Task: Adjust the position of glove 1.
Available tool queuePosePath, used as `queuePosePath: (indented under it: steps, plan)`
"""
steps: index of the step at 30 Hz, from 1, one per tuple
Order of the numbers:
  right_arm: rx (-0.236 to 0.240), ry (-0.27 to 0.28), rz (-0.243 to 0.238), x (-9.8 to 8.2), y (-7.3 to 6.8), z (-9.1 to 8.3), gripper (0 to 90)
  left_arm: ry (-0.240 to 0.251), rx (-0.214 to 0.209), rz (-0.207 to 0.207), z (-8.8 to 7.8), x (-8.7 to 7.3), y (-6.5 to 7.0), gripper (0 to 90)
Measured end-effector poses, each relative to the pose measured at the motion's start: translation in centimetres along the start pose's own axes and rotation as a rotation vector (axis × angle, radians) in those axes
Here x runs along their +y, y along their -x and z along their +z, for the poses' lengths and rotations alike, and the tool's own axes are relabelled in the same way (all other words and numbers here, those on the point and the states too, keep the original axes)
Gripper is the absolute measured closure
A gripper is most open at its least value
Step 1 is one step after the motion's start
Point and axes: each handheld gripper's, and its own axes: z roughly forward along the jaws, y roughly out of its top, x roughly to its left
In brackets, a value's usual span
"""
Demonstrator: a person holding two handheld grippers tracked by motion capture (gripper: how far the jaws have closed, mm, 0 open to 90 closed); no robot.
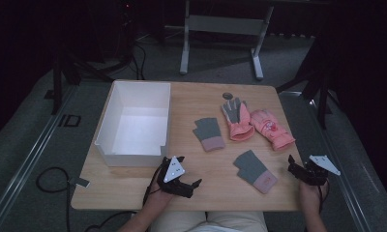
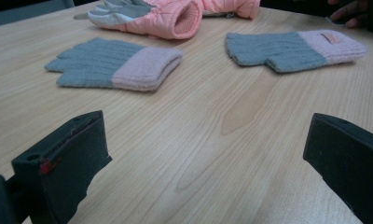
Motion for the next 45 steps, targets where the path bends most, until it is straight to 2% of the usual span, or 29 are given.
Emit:
queuePosePath:
  steps: [3,5,8,10,11,14,17,19,21,22,23,25,30,33,36,41,42,45]
  plan:
    - [0.000,-0.001,0.002,0.0,0.0,0.0,13.6,0.001,0.022,0.022,0.0,0.0,0.3,0.0]
    - [-0.006,-0.002,-0.001,0.0,-0.1,0.0,13.6,0.000,0.024,0.026,0.0,0.0,0.4,0.0]
    - [-0.020,-0.019,-0.017,0.1,-0.3,0.1,13.8,-0.001,0.032,0.011,0.0,0.0,0.3,0.0]
    - [-0.022,-0.022,-0.019,0.1,-0.3,0.2,13.8,-0.002,0.035,0.014,0.0,0.0,0.3,0.0]
    - [-0.022,-0.024,-0.024,0.1,-0.4,0.2,13.8,0.001,0.033,0.030,0.0,0.0,0.5,0.0]
    - [-0.034,-0.048,-0.038,0.2,-0.5,0.4,13.9,0.005,0.038,0.065,0.0,0.0,0.8,0.0]
    - [-0.029,-0.089,-0.055,0.2,-0.7,0.6,13.8,0.005,0.036,0.066,-0.1,0.0,0.8,0.0]
    - [-0.034,-0.097,-0.069,0.2,-0.9,0.7,13.8,0.010,0.038,0.070,-0.1,-0.1,0.9,0.0]
    - [-0.020,-0.112,-0.068,0.2,-0.9,0.7,13.3,0.009,0.041,0.083,-0.1,-0.1,1.0,0.0]
    - [-0.015,-0.121,-0.060,0.3,-0.8,0.8,13.2,0.008,0.042,0.081,-0.1,-0.1,1.0,0.0]
    - [0.010,-0.153,-0.034,0.4,-0.7,0.8,13.1,0.008,0.040,0.075,-0.1,0.0,0.9,0.0]
    - [0.029,-0.161,-0.027,0.6,-0.8,0.7,13.1,0.009,0.034,0.062,-0.1,0.0,0.8,0.0]
    - [0.060,-0.157,-0.013,1.8,-1.2,-0.2,13.0,0.009,0.032,0.066,-0.1,0.0,0.8,0.0]
    - [0.053,-0.158,0.003,2.5,-1.2,-0.7,13.1,0.009,0.030,0.059,-0.1,0.0,0.7,0.0]
    - [0.071,-0.159,0.033,3.6,-1.0,-1.1,13.1,0.010,0.030,0.053,-0.1,0.0,0.7,0.0]
    - [0.081,-0.166,0.003,5.3,-1.4,-1.6,13.1,0.009,0.030,0.052,-0.1,0.0,0.7,0.0]
    - [0.087,-0.151,-0.011,6.4,-1.7,-1.9,13.0,0.009,0.030,0.052,-0.1,0.0,0.7,0.0]
    - [0.100,-0.136,-0.031,8.0,-2.0,-2.3,12.7,0.009,0.031,0.052,-0.1,0.0,0.7,0.0]
